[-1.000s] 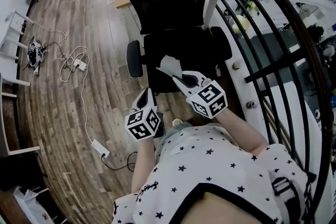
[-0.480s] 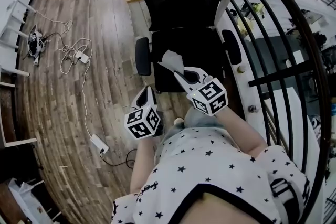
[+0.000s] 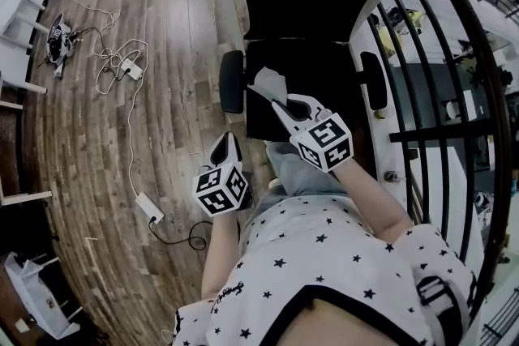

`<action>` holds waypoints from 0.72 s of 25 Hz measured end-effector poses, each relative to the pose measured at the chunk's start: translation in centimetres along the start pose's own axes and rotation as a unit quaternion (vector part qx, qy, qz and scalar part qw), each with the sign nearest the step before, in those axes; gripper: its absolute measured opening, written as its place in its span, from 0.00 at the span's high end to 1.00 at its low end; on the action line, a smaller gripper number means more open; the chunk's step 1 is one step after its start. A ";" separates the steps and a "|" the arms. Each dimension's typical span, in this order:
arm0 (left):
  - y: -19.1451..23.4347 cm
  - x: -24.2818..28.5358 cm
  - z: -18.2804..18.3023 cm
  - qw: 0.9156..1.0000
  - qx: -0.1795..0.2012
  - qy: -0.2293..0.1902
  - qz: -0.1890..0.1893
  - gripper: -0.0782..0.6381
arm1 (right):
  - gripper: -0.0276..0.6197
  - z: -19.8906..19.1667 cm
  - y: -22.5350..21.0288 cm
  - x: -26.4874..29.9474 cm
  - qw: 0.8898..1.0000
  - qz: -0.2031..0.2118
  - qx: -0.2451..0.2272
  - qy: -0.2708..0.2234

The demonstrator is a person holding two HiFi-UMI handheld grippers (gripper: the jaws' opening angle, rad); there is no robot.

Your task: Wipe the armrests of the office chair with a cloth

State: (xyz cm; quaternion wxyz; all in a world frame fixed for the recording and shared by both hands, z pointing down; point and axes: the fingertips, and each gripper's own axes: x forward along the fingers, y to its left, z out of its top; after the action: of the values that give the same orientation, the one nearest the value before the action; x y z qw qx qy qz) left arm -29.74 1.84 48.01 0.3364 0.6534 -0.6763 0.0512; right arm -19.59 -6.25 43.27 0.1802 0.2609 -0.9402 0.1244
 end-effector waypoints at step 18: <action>3.8 8.2 3.0 0.997 -0.037 0.035 0.062 0.88 | 0.91 1.7 -7.4 11.8 0.997 0.048 -0.028 0.052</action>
State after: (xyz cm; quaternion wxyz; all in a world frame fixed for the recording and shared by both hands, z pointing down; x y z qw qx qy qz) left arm -33.75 -6.18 51.38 0.3803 0.5953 -0.7044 0.0693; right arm -25.58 -18.22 47.52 0.2298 0.2035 -0.9441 0.1201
